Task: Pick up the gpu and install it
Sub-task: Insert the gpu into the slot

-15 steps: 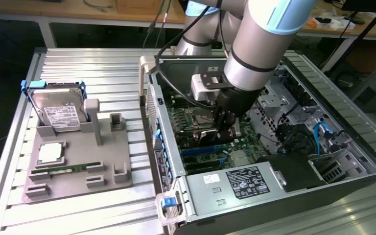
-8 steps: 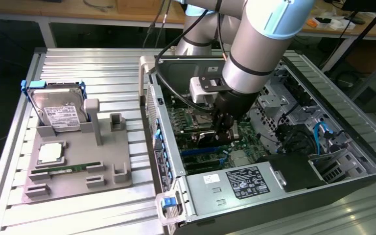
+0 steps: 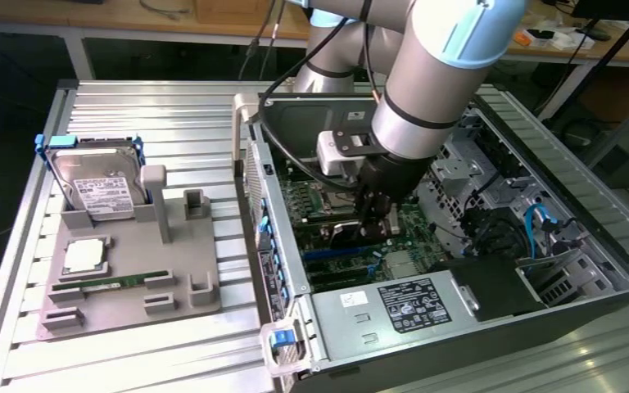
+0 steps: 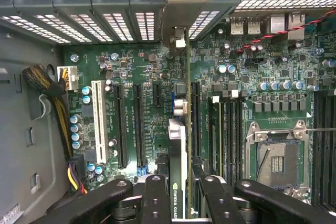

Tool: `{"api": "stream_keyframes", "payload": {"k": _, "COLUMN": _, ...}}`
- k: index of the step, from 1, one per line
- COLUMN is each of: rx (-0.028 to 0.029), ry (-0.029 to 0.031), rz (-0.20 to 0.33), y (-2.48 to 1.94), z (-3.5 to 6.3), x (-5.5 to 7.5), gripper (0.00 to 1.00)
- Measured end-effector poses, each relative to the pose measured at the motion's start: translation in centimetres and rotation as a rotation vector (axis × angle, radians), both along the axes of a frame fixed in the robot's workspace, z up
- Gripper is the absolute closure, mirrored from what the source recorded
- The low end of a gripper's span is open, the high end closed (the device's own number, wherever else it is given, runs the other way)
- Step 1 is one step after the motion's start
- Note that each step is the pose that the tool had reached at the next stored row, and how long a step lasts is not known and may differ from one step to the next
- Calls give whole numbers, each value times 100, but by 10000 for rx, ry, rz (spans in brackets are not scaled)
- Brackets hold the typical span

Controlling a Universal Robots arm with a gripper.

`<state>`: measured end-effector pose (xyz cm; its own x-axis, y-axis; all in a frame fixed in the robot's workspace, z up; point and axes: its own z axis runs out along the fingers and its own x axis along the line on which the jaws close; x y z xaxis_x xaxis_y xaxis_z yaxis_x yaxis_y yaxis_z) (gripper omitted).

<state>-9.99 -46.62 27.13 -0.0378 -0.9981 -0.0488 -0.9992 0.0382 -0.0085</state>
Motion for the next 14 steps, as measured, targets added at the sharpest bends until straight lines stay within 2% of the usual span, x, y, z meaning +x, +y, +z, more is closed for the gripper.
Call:
{"api": "stream_keyframes", "payload": {"k": 7, "rx": 0, "ry": 1, "rz": -6, "y": -8, "z": -2, "x": -45, "gripper": 73}}
{"api": "stream_keyframes", "payload": {"k": 11, "rx": 0, "ry": 4, "rz": -55, "y": -32, "z": -2, "x": -45, "gripper": 73}}
{"api": "stream_keyframes", "payload": {"k": 13, "rx": -2, "ry": 76, "rz": -93, "y": -34, "z": -2, "x": -43, "gripper": 73}}
{"api": "stream_keyframes", "payload": {"k": 14, "rx": -1, "ry": 144, "rz": -123, "y": -35, "z": -2, "x": -39, "gripper": 73}}
